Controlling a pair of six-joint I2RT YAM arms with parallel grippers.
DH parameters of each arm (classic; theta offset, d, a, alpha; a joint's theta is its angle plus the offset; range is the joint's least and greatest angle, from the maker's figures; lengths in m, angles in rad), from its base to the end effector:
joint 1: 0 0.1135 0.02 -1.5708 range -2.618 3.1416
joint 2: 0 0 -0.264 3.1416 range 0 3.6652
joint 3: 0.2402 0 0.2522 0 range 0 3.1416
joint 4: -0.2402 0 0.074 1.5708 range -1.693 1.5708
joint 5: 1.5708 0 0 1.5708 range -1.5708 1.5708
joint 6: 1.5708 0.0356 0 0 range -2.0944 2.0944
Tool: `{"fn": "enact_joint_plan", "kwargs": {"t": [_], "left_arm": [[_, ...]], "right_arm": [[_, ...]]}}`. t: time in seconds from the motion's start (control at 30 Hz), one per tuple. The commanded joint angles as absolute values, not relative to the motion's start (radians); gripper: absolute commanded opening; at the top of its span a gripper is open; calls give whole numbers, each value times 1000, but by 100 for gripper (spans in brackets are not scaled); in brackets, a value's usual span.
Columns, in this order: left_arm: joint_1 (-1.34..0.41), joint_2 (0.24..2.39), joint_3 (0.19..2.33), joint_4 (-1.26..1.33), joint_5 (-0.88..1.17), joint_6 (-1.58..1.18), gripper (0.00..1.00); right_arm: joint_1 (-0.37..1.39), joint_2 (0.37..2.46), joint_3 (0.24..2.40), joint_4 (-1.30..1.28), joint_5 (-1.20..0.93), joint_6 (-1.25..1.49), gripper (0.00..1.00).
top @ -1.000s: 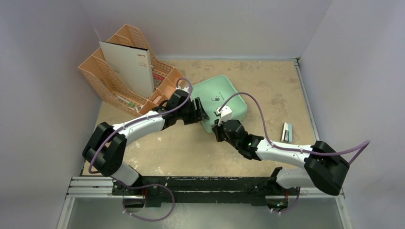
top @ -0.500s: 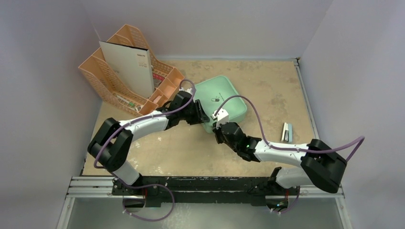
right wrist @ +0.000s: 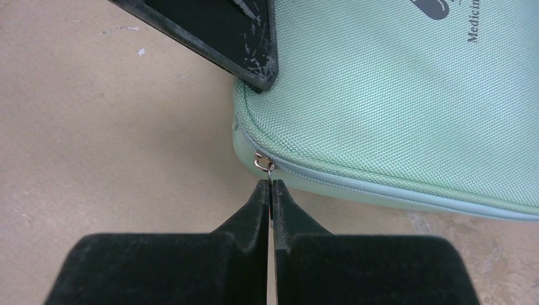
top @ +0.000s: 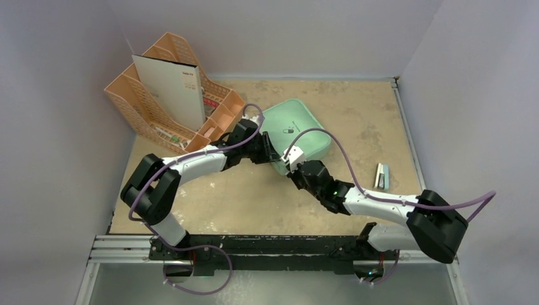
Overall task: Organize the medicine kit
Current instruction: Zip the medicine box at the center of the board.
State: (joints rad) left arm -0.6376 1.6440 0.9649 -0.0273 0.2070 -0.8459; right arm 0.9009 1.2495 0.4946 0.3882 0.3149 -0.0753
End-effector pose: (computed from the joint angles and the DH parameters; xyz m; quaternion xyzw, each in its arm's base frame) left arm 0.2772 -0.2145 0.1990 -0.0508 0.9028 -0.3506 0.2438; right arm 0.1681 0.1945 0.2012 -0.3033 0.7606 0.1060 0.5642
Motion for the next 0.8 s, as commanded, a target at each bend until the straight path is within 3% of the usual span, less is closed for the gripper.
{"fn": "enact_joint_plan", "kwargs": {"t": [0.0, 0.3, 0.77], "left_arm": [[-607, 1676, 938, -205, 81, -728, 23], [-598, 1702, 928, -200, 91, -713, 22], [-576, 1749, 937, -224, 63, -684, 22]], "right_arm": [[821, 1181, 511, 343, 405, -164, 0], [769, 1148, 489, 375, 187, -392, 0], [737, 1214, 474, 394, 337, -596, 0]]}}
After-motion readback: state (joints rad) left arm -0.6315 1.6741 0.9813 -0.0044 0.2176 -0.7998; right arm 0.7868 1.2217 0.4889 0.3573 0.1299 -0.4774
